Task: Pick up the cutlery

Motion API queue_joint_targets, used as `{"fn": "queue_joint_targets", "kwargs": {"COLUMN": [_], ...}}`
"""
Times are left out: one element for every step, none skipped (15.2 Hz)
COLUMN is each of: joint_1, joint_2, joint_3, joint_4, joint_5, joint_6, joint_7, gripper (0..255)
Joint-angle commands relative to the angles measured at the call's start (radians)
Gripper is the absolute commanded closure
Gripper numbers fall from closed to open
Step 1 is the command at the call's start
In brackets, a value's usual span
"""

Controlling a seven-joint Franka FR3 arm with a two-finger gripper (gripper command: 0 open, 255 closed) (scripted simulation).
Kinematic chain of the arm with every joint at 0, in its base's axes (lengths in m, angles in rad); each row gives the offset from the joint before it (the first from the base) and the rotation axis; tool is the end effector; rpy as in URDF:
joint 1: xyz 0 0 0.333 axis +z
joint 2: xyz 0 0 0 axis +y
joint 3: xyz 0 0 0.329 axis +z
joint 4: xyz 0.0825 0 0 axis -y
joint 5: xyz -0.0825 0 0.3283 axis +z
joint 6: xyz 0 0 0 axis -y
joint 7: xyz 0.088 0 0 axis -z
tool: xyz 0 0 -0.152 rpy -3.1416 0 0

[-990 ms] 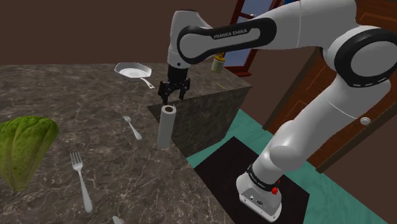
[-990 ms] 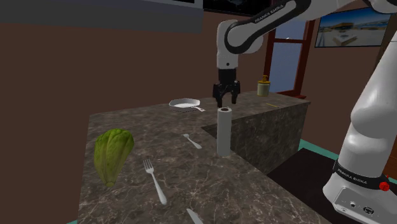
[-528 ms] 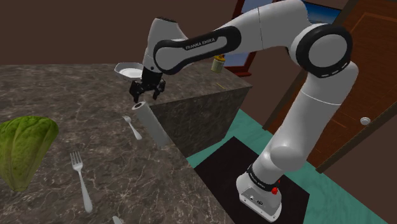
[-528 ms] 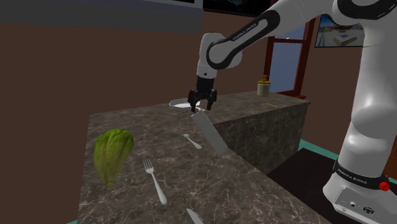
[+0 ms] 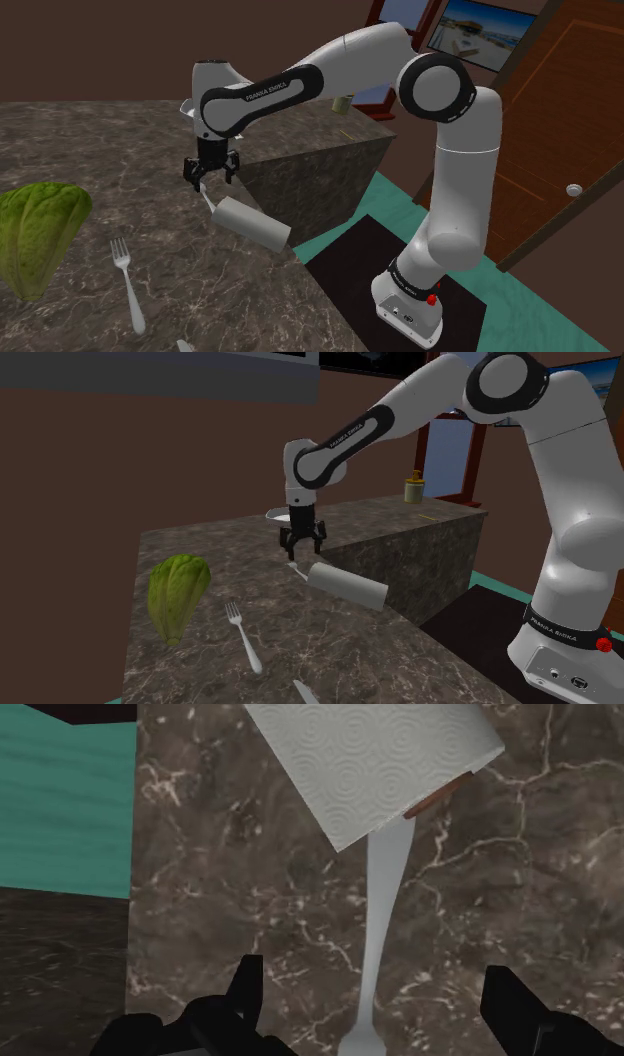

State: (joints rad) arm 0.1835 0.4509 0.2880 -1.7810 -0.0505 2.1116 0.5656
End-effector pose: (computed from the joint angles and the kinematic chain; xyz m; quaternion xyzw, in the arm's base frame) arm 0.5396 0.2558 0.3047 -0.9969 0.0433 0.0645 0.0112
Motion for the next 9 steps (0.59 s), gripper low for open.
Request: {"fn": "queue_joint_targets", "kwargs": {"joint_1": [0.017,0.018,0.019,0.02,0.021,0.022,0.023,0.024,0.025], "joint_2": [0.072,0.079,0.086,0.094,0.102,0.11,0.118,0.126,0.131], "joint_3": [-0.007,-0.008,-0.009,-0.011,-0.012,-0.013,-0.015,-0.016,-0.017], "joint_4": [0.07,0.067,0.065,0.062,0.059,0.057,0.056,0.054,0.053], "joint_5": [-0.01,-0.012,-0.014,-0.016,-0.018,-0.02,-0.022,-0.024,-0.025], "joint_6": [-0.015,-0.005,0.005,0.015,0.025,0.035,0.045,0.054,0.06], "joint_7": [0.022,0.022,0.023,0.023,0.024,0.024,0.025,0.025,0.025], "gripper": [0,0,0,0,0,0,0,0,0]}}
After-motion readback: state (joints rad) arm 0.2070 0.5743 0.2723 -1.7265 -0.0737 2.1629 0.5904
